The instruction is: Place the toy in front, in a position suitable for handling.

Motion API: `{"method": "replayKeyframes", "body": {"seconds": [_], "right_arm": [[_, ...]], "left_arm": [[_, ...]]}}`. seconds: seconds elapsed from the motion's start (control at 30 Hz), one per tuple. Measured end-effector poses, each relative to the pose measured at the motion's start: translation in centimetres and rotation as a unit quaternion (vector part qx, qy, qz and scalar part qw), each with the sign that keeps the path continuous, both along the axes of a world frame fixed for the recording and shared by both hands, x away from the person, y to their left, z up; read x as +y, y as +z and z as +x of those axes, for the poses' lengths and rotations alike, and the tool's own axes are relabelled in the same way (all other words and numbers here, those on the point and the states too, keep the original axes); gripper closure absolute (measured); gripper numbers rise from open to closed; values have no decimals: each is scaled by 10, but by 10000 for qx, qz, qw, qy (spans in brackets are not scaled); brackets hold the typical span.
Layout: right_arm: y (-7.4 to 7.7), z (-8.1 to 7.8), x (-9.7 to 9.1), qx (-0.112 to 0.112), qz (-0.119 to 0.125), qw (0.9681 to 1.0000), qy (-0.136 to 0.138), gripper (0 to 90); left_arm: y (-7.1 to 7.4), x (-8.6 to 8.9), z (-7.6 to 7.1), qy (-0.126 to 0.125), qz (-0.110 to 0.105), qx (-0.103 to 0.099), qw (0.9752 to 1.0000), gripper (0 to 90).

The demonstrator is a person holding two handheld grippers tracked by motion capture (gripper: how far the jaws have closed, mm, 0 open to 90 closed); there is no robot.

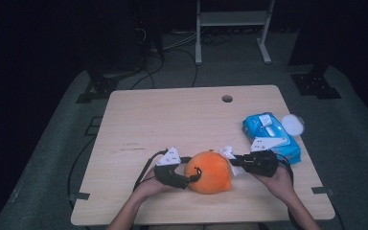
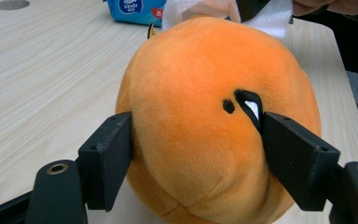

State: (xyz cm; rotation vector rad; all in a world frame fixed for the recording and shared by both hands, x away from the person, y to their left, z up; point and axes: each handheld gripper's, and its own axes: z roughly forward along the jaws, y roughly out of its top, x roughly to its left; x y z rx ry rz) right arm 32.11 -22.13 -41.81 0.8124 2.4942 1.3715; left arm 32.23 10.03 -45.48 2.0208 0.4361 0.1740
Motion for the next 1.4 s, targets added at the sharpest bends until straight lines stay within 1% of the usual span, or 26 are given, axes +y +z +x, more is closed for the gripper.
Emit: {"method": "replayKeyframes", "body": {"seconds": [0.07,0.1,0.17,0.2,0.23,0.27,0.33,0.4,0.43,0.5,0.57,0.63,0.7,0.77,0.8,0.83,0.87,0.9,0.93,1.0,1.07,1.1,1.17,1.23,1.33,1.4], "right_arm": [[4,-3,9,-41,91,9999,116,811],[6,-5,15,-79,82,9997,199,811],[6,-8,25,-201,-141,9992,322,811],[4,-8,27,-206,-200,9990,328,811],[2,-6,26,-162,-169,9992,327,811],[1,-3,23,-105,-158,9994,286,812],[-4,2,15,-81,-290,9995,107,811],[-10,6,7,32,-345,9994,-66,812],[-11,5,4,52,-386,9992,-97,812],[-7,1,5,43,-222,9997,-5,812],[0,-7,14,-93,-108,9996,228,812],[5,-14,25,-163,-15,9985,513,811],[5,-17,32,-241,-113,9972,692,810],[2,-15,31,-207,-131,9971,720,811],[1,-13,27,-194,-216,9974,652,812],[-1,-11,24,-272,-436,9973,516,812],[-2,-10,21,-304,-556,9971,424,812],[-3,-9,16,-247,-532,9977,333,813],[-3,-9,12,-214,-489,9981,321,813],[0,-11,12,-227,-362,9984,382,812],[4,-15,18,-212,-139,9979,594,809],[5,-17,24,-227,-125,9972,707,809],[4,-19,32,-294,-313,9961,773,810],[3,-16,29,-204,-269,9969,709,811],[2,-7,16,-137,-296,9990,301,813],[2,-1,11,-34,-127,9998,123,813]], "left_arm": [[1,-3,-2,-20,12,-48,10000,263],[1,-3,-3,-35,48,-64,10000,263],[1,-1,-2,-49,35,-38,10000,263],[0,0,-1,-47,15,-4,10000,263],[0,1,-1,-48,-5,25,10000,263],[0,2,0,-41,-23,43,10000,263],[-1,5,3,-20,-63,107,9999,263],[-3,7,5,8,-94,168,9998,262],[-4,7,6,38,-107,183,9998,261],[-5,5,7,188,-101,248,9995,222],[-7,2,8,314,-131,322,9989,196],[-5,-1,7,430,-54,210,9988,196],[-1,0,5,440,35,59,9990,226],[-1,1,5,467,-11,109,9988,262],[-1,2,6,474,-36,117,9988,273],[-1,2,6,466,-29,132,9988,279],[-1,1,7,434,-14,168,9989,279],[0,1,7,381,11,183,9991,278],[0,2,6,334,22,147,9993,266],[2,1,4,196,-83,174,9996,228],[4,-2,2,129,-134,172,9997,205],[4,-4,0,99,-97,125,9998,210],[5,-5,-2,55,41,-39,10000,243],[6,-4,-3,57,49,-44,10000,264],[7,-8,-7,-47,142,-199,9997,277],[7,-10,-9,-151,170,-287,9993,277]]}}
